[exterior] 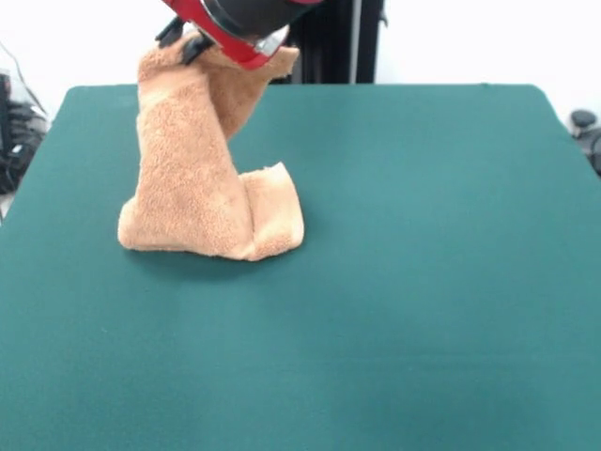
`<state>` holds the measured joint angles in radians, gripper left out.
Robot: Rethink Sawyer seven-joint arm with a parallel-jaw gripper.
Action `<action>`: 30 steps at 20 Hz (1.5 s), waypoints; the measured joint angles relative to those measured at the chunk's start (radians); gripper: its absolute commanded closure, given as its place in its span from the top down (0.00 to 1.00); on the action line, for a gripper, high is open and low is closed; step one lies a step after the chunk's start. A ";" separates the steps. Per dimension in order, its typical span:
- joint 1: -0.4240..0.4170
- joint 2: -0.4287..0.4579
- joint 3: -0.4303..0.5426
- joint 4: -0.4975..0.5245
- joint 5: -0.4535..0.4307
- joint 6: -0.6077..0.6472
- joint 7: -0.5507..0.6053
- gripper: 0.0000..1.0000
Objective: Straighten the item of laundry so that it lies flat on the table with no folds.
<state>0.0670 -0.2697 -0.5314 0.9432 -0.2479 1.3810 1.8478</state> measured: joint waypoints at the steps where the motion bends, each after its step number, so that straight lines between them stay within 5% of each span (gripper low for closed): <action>1: 0.001 0.003 0.002 0.000 0.000 -0.004 0.000 0.00; 13: -0.003 -0.005 0.034 0.026 0.019 -0.117 0.000 0.00; 22: -0.056 -0.080 0.080 0.196 0.065 -0.444 0.000 0.00; 30: -0.124 -0.128 0.123 0.296 0.086 -0.541 0.000 0.00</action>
<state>-0.0574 -0.3974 -0.4082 1.2389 -0.1616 0.8400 1.8478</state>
